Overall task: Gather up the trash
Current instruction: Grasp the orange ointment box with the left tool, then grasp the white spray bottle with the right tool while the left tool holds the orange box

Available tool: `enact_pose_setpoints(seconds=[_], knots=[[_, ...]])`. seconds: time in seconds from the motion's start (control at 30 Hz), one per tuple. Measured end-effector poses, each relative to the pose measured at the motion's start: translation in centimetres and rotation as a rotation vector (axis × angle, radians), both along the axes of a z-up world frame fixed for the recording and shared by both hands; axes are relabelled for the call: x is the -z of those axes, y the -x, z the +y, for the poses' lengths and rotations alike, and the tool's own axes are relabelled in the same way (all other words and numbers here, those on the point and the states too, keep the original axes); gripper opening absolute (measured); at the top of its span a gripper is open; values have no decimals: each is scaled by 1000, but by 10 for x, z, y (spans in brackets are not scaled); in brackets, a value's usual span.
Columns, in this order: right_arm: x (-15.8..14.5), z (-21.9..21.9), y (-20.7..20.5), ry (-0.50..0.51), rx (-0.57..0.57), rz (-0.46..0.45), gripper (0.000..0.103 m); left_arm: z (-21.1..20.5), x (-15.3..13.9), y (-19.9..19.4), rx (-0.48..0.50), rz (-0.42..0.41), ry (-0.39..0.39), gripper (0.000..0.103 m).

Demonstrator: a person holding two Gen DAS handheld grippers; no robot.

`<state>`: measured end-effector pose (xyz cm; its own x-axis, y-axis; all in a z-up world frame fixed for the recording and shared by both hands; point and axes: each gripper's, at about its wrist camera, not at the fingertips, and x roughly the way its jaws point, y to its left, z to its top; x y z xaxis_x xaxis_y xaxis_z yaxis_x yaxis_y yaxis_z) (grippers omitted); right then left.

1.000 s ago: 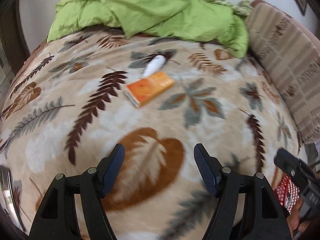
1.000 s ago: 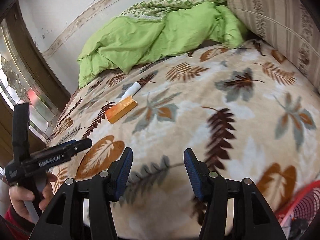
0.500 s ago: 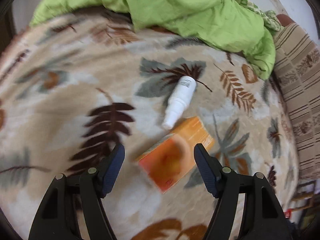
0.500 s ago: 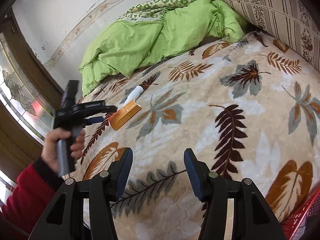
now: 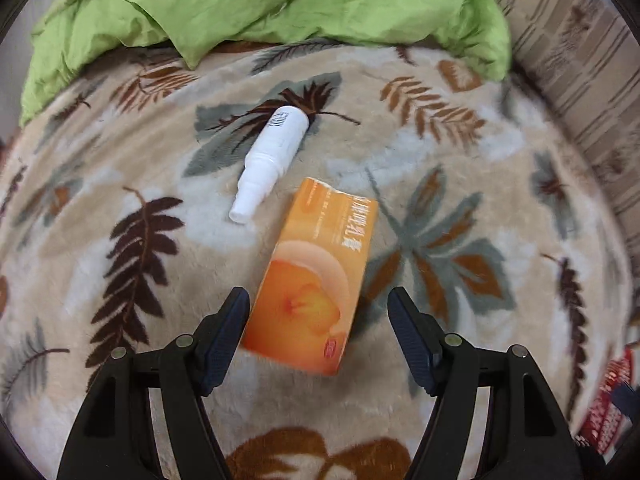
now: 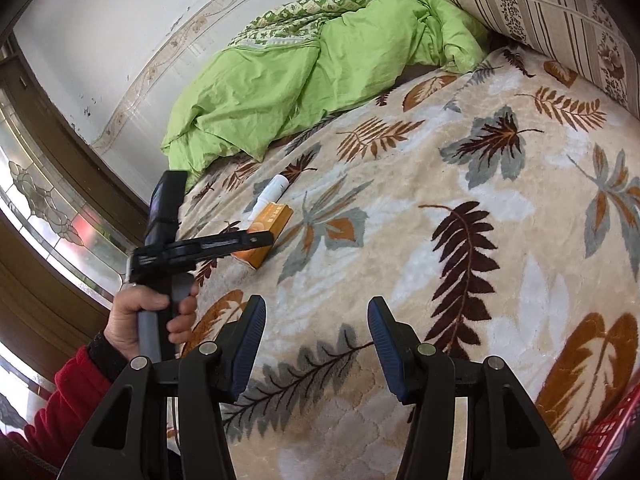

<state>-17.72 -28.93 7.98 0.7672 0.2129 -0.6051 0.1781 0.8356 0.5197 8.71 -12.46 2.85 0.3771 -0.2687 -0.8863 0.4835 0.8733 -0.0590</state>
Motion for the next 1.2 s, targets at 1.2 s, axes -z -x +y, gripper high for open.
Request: enact_pose_setpoints(seconds=[1.2], knots=[[29, 45, -246, -49, -60, 249, 54, 132, -30, 47, -533, -206, 99, 50]])
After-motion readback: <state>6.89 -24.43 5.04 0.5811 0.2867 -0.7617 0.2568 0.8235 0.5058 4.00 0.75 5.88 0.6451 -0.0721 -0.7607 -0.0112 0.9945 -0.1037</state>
